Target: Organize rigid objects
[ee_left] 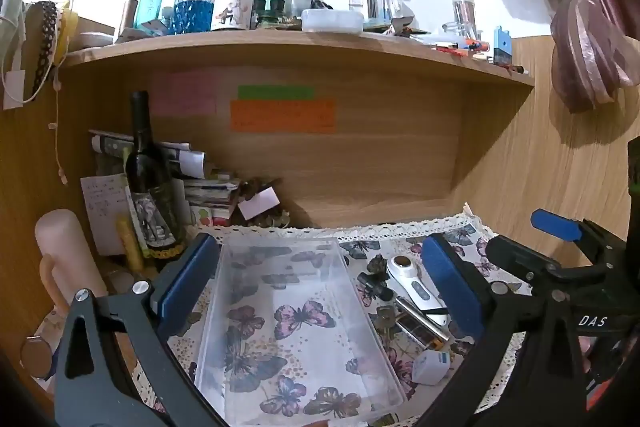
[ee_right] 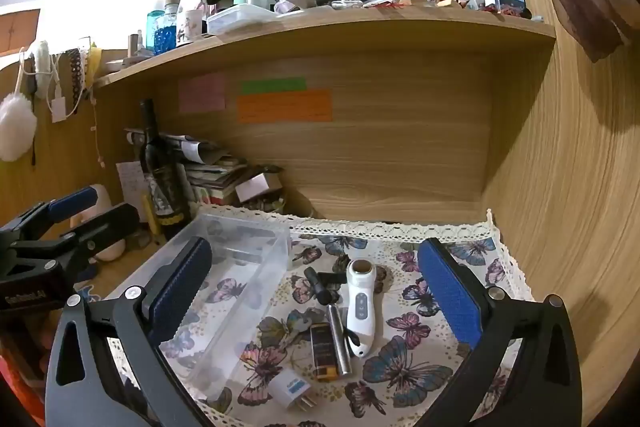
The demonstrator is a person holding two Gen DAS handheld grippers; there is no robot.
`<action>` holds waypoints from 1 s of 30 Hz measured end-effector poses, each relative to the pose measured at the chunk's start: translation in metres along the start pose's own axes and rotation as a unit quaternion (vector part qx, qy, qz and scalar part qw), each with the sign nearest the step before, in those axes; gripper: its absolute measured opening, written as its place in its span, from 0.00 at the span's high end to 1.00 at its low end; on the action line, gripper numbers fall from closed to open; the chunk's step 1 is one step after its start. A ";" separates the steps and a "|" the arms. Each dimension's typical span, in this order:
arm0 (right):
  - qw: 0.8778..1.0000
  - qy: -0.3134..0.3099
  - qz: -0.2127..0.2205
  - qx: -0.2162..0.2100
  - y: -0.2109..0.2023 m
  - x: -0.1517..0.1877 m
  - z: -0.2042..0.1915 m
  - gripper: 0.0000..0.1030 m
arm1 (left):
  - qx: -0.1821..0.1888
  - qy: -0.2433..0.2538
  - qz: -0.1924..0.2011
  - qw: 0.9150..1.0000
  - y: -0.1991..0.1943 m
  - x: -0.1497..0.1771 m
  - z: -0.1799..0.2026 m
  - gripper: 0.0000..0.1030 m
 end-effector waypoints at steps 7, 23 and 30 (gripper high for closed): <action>1.000 0.001 0.003 -0.001 -0.002 0.000 -0.001 0.00 | -0.010 0.009 -0.001 1.000 0.005 0.000 -0.001 0.00; 1.000 0.004 0.003 -0.003 0.001 0.001 -0.002 0.00 | 0.019 -0.003 -0.002 1.000 0.001 0.000 0.004 0.00; 1.000 -0.003 0.004 -0.006 0.000 -0.002 -0.007 0.00 | 0.018 0.000 0.002 1.000 0.000 0.000 0.007 0.00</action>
Point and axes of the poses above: each gripper's, at about its wrist camera, not at the fingertips, and y roughly the way its jaws point, z to its right, x to its underside, the point moved 9 cm from there along y, roughly the way its jaws point, and after that the axes turned 1 degree about -y, right-handed, at the moved point
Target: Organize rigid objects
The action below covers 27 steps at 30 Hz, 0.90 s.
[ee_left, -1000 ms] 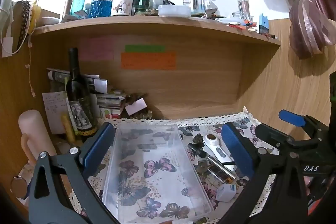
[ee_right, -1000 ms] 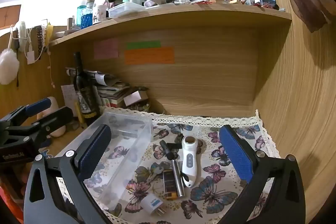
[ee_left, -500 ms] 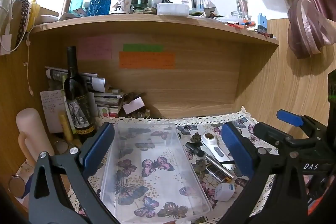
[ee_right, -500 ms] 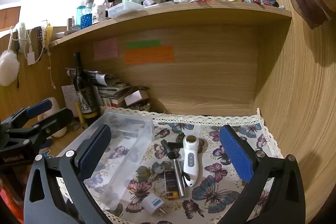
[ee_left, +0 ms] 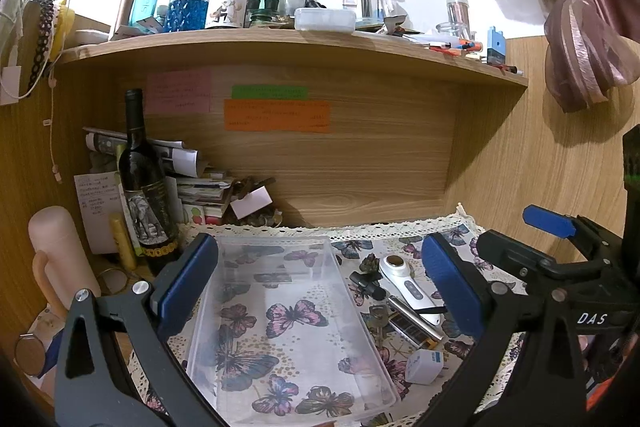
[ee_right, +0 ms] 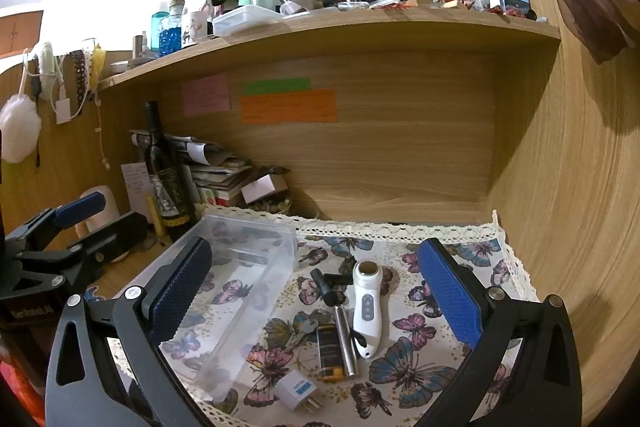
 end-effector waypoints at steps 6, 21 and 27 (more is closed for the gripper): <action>1.000 -0.003 0.005 0.000 -0.001 -0.001 -0.001 0.00 | 0.000 0.000 0.000 1.000 0.000 0.000 0.002 0.00; 1.000 -0.001 0.009 0.000 -0.002 -0.002 0.001 0.00 | -0.002 -0.004 0.003 1.000 0.000 0.000 -0.003 0.00; 1.000 0.000 0.010 0.001 -0.002 -0.002 0.001 0.00 | -0.004 -0.004 0.004 1.000 0.000 -0.001 -0.004 0.00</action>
Point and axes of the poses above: each gripper's, at about its wrist camera, not at the fingertips, and y roughly the way its jaws point, z to its right, x to its underside, the point moved 9 cm from there along y, roughly the way its jaws point, and after that the axes turned 1 degree about -y, right-handed, at the moved point
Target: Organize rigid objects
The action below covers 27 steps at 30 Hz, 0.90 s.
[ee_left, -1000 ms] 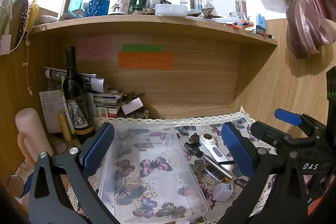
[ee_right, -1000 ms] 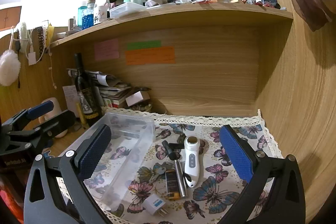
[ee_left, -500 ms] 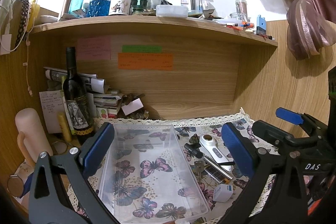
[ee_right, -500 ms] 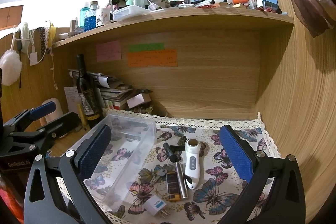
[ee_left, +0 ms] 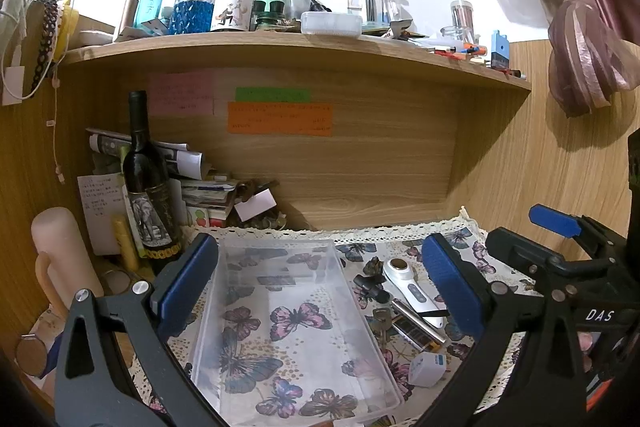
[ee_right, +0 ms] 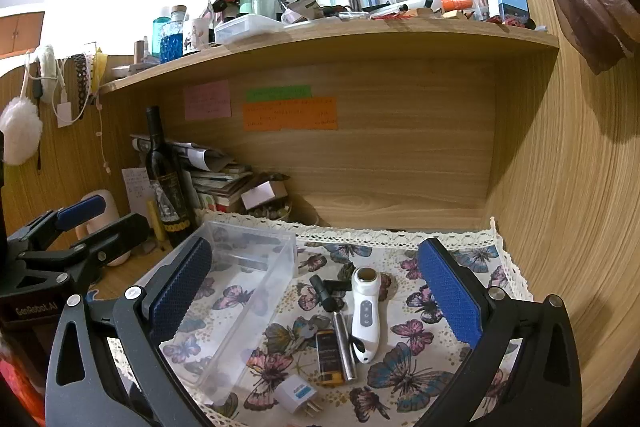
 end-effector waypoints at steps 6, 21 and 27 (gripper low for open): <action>1.000 -0.001 0.001 -0.001 0.000 -0.001 -0.001 0.00 | 0.001 0.000 0.001 1.000 0.000 0.000 0.000 0.00; 1.000 -0.004 0.004 0.002 -0.004 -0.001 -0.001 0.00 | 0.008 -0.002 -0.001 1.000 0.000 0.000 0.001 0.00; 1.000 -0.004 -0.012 -0.008 0.006 0.003 -0.002 0.00 | 0.017 -0.013 -0.012 1.000 0.007 0.005 -0.005 0.00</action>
Point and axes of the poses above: each gripper's, at about its wrist camera, not at the fingertips, and y roughly the way its jaws point, z to its right, x to its underside, the point moved 9 cm from there along y, roughly the way its jaws point, and after that the axes turned 1 degree about -y, right-handed, at the moved point
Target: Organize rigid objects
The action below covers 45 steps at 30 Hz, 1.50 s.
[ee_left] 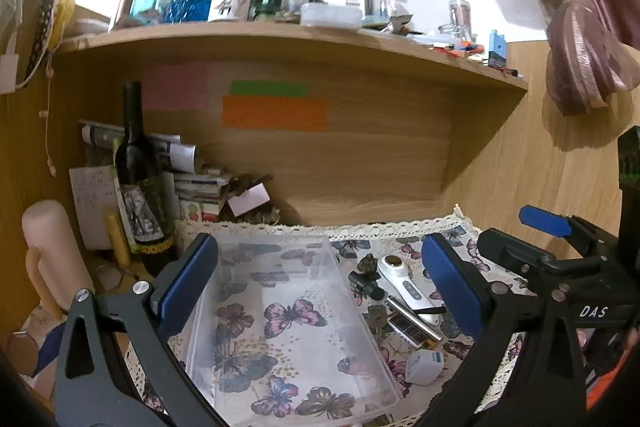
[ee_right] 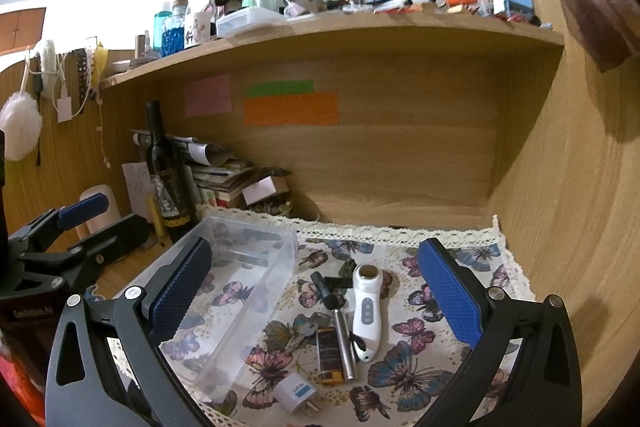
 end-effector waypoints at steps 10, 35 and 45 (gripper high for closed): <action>0.998 -0.002 -0.059 -0.002 0.036 0.017 0.011 0.18 | -0.059 0.015 -0.088 0.994 0.025 0.022 -0.057 0.31; 0.967 0.019 -0.253 0.029 0.129 0.078 0.069 0.54 | -0.018 -0.035 -0.366 0.930 0.080 0.119 -0.108 0.89; 0.933 0.031 -0.359 0.007 0.182 0.124 0.072 0.67 | -0.026 -0.014 -0.370 0.929 0.087 0.123 -0.107 0.89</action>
Point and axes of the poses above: each gripper's, at about its wrist camera, not at the fingertips, and y roughly the way its jaws point, z to its right, x to its underside, the point moved 9 cm from there along y, roughly the way its jaws point, and after that the axes turned 1 degree about -y, right-handed, at the moved point
